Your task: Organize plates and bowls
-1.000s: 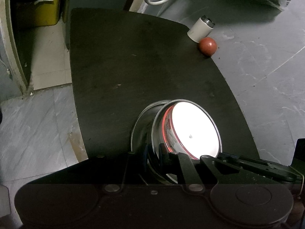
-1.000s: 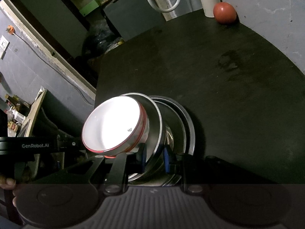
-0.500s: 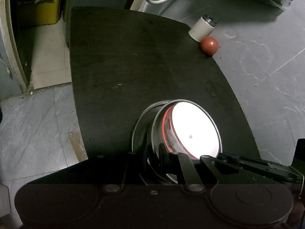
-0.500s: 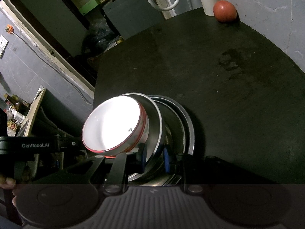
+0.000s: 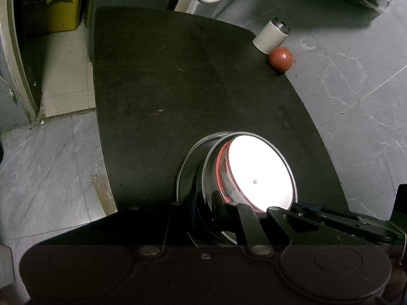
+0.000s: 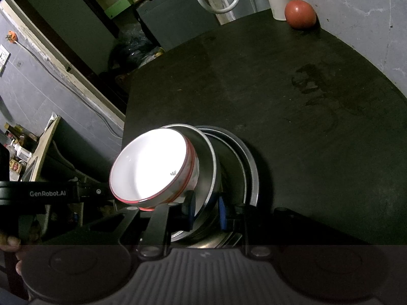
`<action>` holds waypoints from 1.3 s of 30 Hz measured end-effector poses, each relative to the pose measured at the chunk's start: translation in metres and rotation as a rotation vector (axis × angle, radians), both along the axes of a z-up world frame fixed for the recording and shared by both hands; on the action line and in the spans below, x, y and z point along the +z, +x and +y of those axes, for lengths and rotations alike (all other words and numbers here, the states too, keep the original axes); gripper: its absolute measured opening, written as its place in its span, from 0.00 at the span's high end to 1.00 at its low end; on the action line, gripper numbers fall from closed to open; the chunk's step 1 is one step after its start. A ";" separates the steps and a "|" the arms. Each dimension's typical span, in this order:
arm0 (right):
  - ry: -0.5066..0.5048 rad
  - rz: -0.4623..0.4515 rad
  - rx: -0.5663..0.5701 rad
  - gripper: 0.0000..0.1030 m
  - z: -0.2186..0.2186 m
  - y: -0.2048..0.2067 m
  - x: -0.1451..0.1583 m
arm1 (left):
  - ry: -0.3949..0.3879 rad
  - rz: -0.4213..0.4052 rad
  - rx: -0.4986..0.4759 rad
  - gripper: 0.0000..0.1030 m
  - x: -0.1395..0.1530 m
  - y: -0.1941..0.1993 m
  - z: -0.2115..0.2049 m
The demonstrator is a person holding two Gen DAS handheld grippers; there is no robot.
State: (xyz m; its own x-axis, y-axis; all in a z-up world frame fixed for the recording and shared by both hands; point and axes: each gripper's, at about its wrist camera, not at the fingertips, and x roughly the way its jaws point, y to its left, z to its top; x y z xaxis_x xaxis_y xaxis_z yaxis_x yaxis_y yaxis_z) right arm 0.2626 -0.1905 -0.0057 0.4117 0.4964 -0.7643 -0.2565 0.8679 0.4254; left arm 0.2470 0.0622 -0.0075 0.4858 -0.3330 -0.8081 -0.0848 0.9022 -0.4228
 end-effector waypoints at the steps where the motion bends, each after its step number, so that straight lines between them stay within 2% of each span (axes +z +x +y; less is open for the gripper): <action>1: 0.000 0.001 0.000 0.79 0.000 0.000 0.000 | 0.000 0.000 0.000 0.90 0.000 0.000 0.000; 39: -0.001 0.002 -0.008 0.79 -0.002 0.000 -0.001 | -0.003 0.003 0.003 0.89 -0.001 0.001 0.000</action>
State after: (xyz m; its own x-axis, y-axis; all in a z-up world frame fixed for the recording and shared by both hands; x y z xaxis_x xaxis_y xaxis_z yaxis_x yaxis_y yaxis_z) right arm 0.2625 -0.1926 -0.0062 0.4143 0.4924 -0.7654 -0.2483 0.8702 0.4255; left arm 0.2481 0.0621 -0.0086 0.4846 -0.3342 -0.8084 -0.0891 0.9005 -0.4257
